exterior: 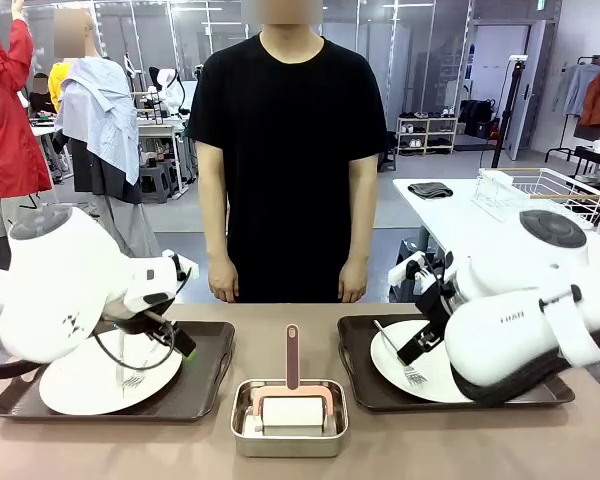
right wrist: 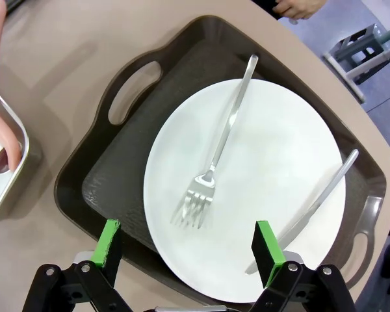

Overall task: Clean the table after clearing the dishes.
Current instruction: When the left (or right) Handle tray is removed, use the left hand (or right hand) to clean the left (or right) side of the table with the Lint Roller.

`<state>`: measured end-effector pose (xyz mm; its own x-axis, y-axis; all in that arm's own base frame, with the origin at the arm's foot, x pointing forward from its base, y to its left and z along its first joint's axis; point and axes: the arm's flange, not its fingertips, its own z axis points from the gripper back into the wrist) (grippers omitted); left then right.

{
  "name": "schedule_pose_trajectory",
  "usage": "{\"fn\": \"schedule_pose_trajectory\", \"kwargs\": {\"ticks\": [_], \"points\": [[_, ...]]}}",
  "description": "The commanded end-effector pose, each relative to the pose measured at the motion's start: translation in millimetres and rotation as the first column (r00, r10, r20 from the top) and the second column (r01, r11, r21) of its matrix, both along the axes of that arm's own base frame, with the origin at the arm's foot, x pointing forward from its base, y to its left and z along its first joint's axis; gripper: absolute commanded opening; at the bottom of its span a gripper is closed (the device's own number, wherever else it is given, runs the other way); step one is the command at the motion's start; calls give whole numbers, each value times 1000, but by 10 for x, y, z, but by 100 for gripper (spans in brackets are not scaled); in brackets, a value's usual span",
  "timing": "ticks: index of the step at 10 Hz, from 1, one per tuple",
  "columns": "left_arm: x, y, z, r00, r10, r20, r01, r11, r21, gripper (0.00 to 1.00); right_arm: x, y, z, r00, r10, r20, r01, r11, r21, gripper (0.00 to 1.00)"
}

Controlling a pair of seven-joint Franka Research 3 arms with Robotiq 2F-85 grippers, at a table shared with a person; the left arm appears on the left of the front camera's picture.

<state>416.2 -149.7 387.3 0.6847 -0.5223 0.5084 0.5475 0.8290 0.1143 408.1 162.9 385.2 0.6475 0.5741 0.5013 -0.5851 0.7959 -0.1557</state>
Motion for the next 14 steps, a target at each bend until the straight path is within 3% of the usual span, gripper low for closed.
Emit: {"fn": "schedule_pose_trajectory", "kwargs": {"ticks": [1,2,4,5,7,8,10,11,12,13,14], "points": [[284,185,363,996,-75,-48,71,993,-89,100,371,-128,392,997,24,-73,-19,997,75,100],[399,244,570,991,-126,-45,116,976,-186,100,568,-194,580,993,34,-113,-16,987,161,100],[708,639,964,987,-117,-107,69,926,-370,100,959,-385,985,978,111,-175,-44,936,349,100],[858,924,1102,979,-135,-154,46,877,-479,100,1119,-544,1147,975,91,-203,11,892,452,100],[998,1575,1233,961,-225,-160,51,714,-698,100,1243,-1084,1309,948,144,-285,96,721,686,100],[971,1951,1207,954,-252,-164,37,639,-768,100,1181,-1467,1263,932,164,-322,166,597,785,100],[845,2503,1005,963,-202,-177,-33,565,-824,100,937,-2127,1065,938,92,-333,257,458,851,100],[776,2773,883,965,-168,-201,-82,537,-839,100,814,-2471,958,926,52,-374,321,410,853,100],[682,3107,762,964,-115,-238,-153,491,-857,100,664,-2901,882,918,-33,-396,385,320,865,100],[569,3402,669,964,-59,-261,-206,459,-864,100,518,-3290,822,896,-120,-427,443,272,854,100],[400,3717,592,952,27,-305,-286,434,-855,100,315,-3677,783,859,-216,-464,504,196,841,100]]}}
